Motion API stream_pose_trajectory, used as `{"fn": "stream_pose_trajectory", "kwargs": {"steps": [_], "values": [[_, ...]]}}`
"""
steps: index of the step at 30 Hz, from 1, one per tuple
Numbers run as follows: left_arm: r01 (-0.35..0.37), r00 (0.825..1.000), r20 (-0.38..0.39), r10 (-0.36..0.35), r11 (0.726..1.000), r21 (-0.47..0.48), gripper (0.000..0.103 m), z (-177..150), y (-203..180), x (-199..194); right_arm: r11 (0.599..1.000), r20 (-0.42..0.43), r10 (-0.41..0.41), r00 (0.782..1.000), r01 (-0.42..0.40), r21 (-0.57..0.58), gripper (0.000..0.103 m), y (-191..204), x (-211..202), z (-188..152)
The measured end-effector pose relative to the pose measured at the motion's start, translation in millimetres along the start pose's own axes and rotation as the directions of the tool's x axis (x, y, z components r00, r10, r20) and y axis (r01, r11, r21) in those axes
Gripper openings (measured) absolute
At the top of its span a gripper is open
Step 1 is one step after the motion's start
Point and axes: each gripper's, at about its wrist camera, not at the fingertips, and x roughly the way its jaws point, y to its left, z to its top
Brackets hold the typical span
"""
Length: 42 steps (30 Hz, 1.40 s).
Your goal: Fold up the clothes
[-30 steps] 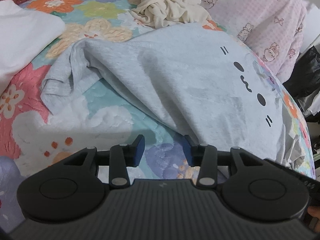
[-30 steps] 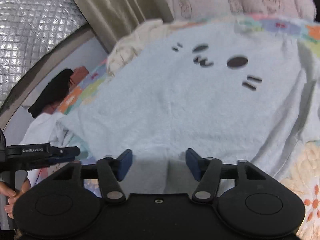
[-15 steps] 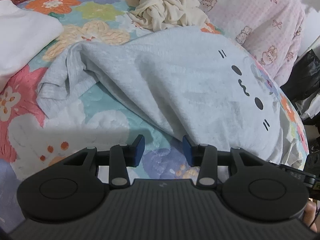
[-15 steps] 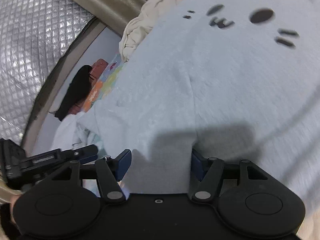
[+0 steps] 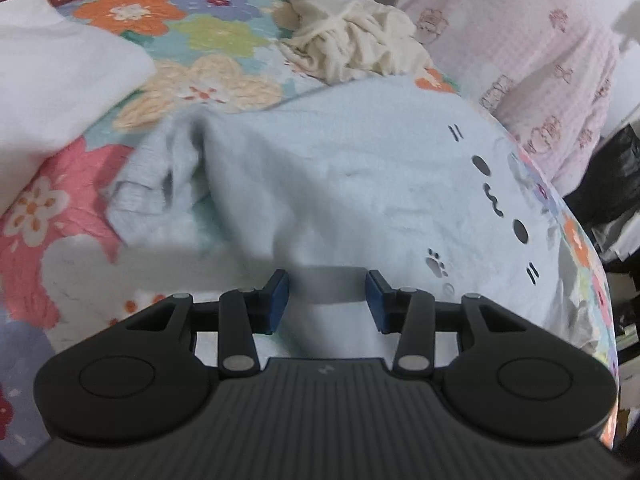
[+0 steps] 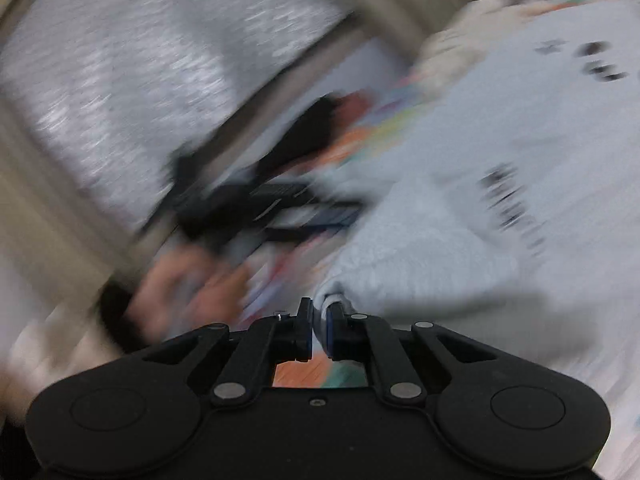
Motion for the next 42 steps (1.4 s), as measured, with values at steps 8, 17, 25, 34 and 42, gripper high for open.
{"fn": "stream_pose_trajectory", "kwargs": {"steps": [8,17,25,34,42], "values": [[-0.145,0.989,-0.027,0.145,0.989,-0.038,0.042,5,25,-3,0.975,-0.239,-0.199,0.950,0.166,-0.150,0.010,17,2,-24],[-0.180,0.983,0.015,0.182,0.980,-0.079,0.049,36,72,-15,0.953,-0.253,-0.249,0.935,0.189,-0.237,0.045,42,-24,0],[-0.081,0.996,0.007,0.087,0.954,-0.289,0.063,49,104,11,0.935,-0.186,-0.301,0.935,0.328,0.135,0.054,-35,-6,-2],[-0.123,0.941,0.323,0.101,0.991,0.048,0.009,56,35,-20,0.967,-0.136,-0.252,0.958,0.256,0.011,0.005,-22,11,-22],[-0.377,0.897,0.286,0.336,0.921,0.101,0.018,29,28,-29,0.975,-0.235,-0.211,0.949,0.187,-0.122,0.005,3,22,-33]]}}
